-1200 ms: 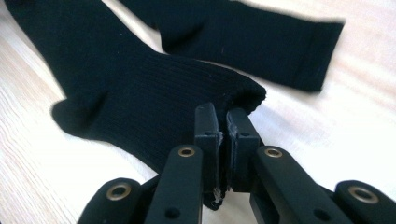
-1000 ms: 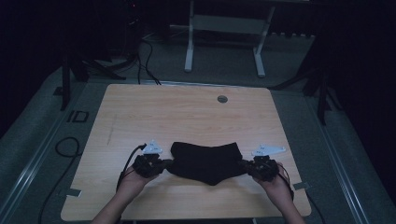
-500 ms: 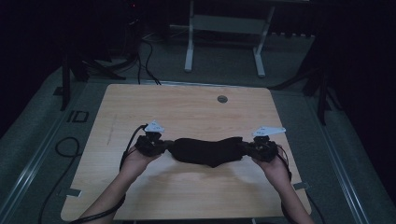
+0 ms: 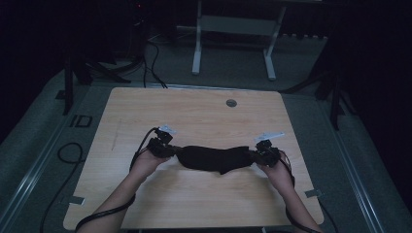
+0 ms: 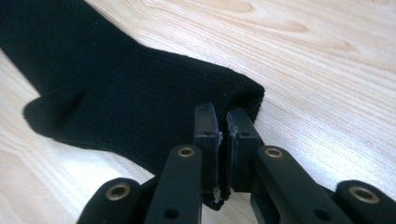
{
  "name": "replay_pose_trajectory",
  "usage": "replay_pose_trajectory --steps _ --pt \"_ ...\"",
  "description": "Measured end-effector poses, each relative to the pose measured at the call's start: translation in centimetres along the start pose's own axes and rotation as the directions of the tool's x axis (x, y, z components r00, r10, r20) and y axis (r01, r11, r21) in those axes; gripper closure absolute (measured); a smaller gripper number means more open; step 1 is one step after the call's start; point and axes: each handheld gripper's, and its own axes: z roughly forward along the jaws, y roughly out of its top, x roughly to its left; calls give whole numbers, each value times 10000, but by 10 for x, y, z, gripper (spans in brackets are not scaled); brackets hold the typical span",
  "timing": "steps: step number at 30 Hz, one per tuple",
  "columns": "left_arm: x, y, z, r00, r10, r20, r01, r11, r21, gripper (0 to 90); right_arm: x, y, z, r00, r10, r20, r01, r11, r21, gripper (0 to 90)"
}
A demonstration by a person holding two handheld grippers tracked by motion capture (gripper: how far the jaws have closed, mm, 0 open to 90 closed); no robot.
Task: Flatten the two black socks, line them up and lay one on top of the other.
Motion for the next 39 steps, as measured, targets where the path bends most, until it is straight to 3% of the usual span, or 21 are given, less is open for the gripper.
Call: replay_pose_trajectory --steps 6,12,18,20,23,25,27,33,34,37,39 --pt "3 -5 10 10000 -9 -51 10 9998 215 862 -4 -5 11 9999 -22 111 20 9997 238 838" --pt "7 -10 18 9988 -78 -481 81 9999 59 859 -4 -6 15 9999 10 119 -12 9999 163 836" --pt "10 -14 21 9988 -200 -457 200 9998 7 851 -4 -7 16 9999 -30 116 29 9999 164 823" --pt "7 -13 19 9986 -182 -496 183 9998 10 815 -4 -6 16 10000 -29 61 28 9998 194 773" --pt "4 -12 9 9990 -94 -443 83 9996 -253 682 -3 -4 10 10000 -10 20 10 10000 79 679" --pt "3 -11 -1 9988 -187 -445 162 9983 -562 627 -3 -2 4 10000 -20 -21 19 9999 -163 602" --pt "2 -10 -9 9979 -259 -594 213 9969 -762 600 -1 1 -6 10000 -18 19 19 9986 -530 579" --pt "-3 -9 -23 9984 -271 -492 191 9877 -1552 593 12 10 -23 9996 -232 -163 210 9921 -1235 673" --pt "-8 -9 -20 9994 -156 -303 101 9851 -1719 607 22 12 -21 9981 -484 -385 430 9904 -1310 778" --pt "-16 -8 -9 9997 194 -178 -220 9869 -1600 631 35 14 -14 9946 -799 -665 712 9896 -1250 872" --pt "-20 -9 0 9994 312 -131 -328 9894 -1417 719 46 15 -5 9909 -992 -907 886 9895 -1145 895"
